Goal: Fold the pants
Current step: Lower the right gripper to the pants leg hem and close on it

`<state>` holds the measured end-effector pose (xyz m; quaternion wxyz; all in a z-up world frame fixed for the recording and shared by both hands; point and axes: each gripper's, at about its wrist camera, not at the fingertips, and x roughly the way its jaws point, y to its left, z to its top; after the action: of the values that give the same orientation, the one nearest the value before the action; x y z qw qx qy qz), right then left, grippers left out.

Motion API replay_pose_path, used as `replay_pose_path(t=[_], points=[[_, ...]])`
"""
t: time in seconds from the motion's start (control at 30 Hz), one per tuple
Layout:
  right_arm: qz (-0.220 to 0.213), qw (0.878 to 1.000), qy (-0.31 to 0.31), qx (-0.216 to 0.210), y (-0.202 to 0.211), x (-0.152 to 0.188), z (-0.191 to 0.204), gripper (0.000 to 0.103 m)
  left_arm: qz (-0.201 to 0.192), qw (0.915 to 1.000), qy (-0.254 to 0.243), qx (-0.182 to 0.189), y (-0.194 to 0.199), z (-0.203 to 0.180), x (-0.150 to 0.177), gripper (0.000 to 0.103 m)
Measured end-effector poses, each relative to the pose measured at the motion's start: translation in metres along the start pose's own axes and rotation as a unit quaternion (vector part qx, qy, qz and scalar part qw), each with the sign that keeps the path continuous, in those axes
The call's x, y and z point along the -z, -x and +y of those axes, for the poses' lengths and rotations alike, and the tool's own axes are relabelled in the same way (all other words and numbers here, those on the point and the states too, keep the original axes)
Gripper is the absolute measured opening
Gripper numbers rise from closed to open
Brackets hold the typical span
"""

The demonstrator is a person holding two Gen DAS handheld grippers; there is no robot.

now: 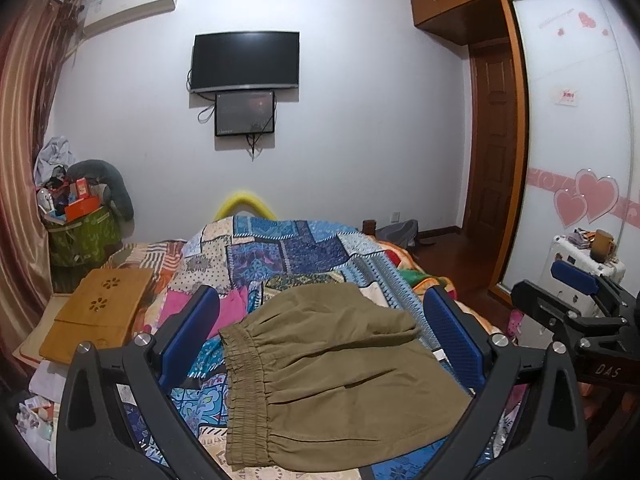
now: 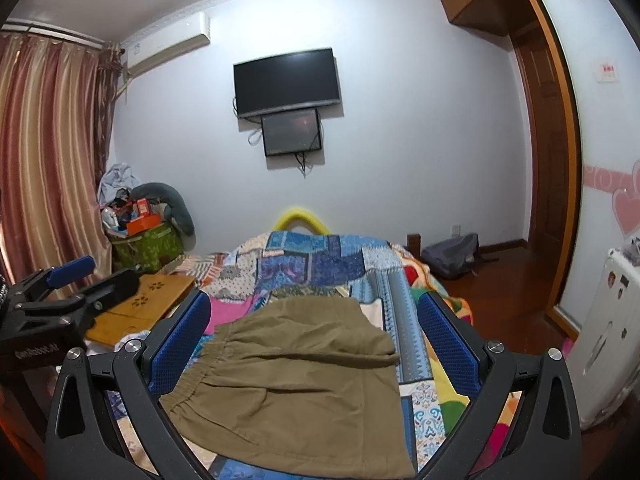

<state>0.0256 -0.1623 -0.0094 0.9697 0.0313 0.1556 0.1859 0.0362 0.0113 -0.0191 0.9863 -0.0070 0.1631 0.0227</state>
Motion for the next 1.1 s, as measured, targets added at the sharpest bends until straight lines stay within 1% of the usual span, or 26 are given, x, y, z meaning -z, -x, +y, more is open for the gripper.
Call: replay_pose_path(t=[0.13,0.17,0.23,0.27,0.33,0.37,0.43,0.47,0.53,0.57,0.63,0.67,0.73,0.77,0.83,0.93,0.97,1.0,1.03,1.07,1.1], points=[[0.032,0.999,0.003,0.011,-0.022,0.011,-0.012,0.103,0.023,0.9997,0.001,-0.012,-0.025,0.009,0.006,0.103],[0.042,0.999,0.004,0.016,-0.029,0.014,-0.016,0.103,0.036,0.9992,-0.001,-0.016,-0.037,0.012,0.010,0.103],[0.074,0.997,0.003,0.033,-0.049,0.024,-0.029,0.103,0.056,0.9983,-0.004,-0.016,-0.055,0.017,0.014,0.103],[0.080,0.996,0.003,0.037,-0.052,0.027,-0.031,0.103,0.075,0.9970,-0.003,-0.016,-0.069,0.022,0.019,0.103],[0.110,0.993,0.002,0.049,-0.068,0.037,-0.042,0.103,0.103,0.9946,0.000,-0.017,-0.089,0.029,0.025,0.103],[0.131,0.990,0.002,0.055,-0.079,0.044,-0.051,0.103,0.122,0.9923,0.004,-0.018,-0.103,0.035,0.031,0.103],[0.156,0.986,0.005,0.067,-0.091,0.052,-0.060,0.103,0.150,0.9885,0.009,-0.020,-0.123,0.045,0.039,0.103],[0.162,0.984,0.008,0.070,-0.091,0.053,-0.062,0.103,0.171,0.9849,0.014,-0.024,-0.138,0.054,0.046,0.103],[0.180,0.981,0.016,0.076,-0.103,0.060,-0.070,0.102,0.196,0.9800,0.018,-0.027,-0.157,0.065,0.056,0.103],[0.188,0.979,0.020,0.077,-0.108,0.063,-0.074,0.102,0.214,0.9760,0.022,-0.031,-0.170,0.074,0.063,0.103],[0.207,0.975,0.028,0.078,-0.125,0.070,-0.082,0.102,0.234,0.9712,0.026,-0.034,-0.186,0.085,0.072,0.103],[0.212,0.974,0.031,0.077,-0.130,0.072,-0.084,0.102,0.251,0.9668,0.029,-0.036,-0.196,0.093,0.079,0.103],[0.226,0.970,0.034,0.080,-0.142,0.079,-0.090,0.102,0.270,0.9616,0.035,-0.038,-0.209,0.103,0.087,0.103],[0.230,0.969,0.033,0.078,-0.146,0.082,-0.092,0.102,0.282,0.9577,0.037,-0.041,-0.217,0.109,0.093,0.103],[0.246,0.966,0.032,0.070,-0.161,0.089,-0.097,0.102,0.298,0.9528,0.033,-0.045,-0.229,0.113,0.100,0.103],[0.262,0.962,0.045,0.070,-0.184,0.097,-0.097,0.101,0.330,0.9430,0.027,-0.033,-0.247,0.115,0.112,0.103],[0.268,0.960,0.052,0.067,-0.193,0.100,-0.097,0.101,0.344,0.9384,0.032,-0.020,-0.254,0.117,0.117,0.103],[0.270,0.959,0.053,0.063,-0.199,0.102,-0.098,0.101,0.362,0.9313,0.039,-0.005,-0.262,0.118,0.124,0.103],[0.274,0.959,0.054,0.054,-0.208,0.104,-0.100,0.101,0.372,0.9272,0.041,0.000,-0.267,0.119,0.128,0.103],[0.277,0.958,0.057,0.048,-0.215,0.105,-0.101,0.098,0.386,0.9216,0.039,0.003,-0.273,0.120,0.133,0.103],[0.281,0.957,0.063,0.044,-0.222,0.106,-0.102,0.093,0.391,0.9198,0.037,0.003,-0.276,0.120,0.136,0.103]])
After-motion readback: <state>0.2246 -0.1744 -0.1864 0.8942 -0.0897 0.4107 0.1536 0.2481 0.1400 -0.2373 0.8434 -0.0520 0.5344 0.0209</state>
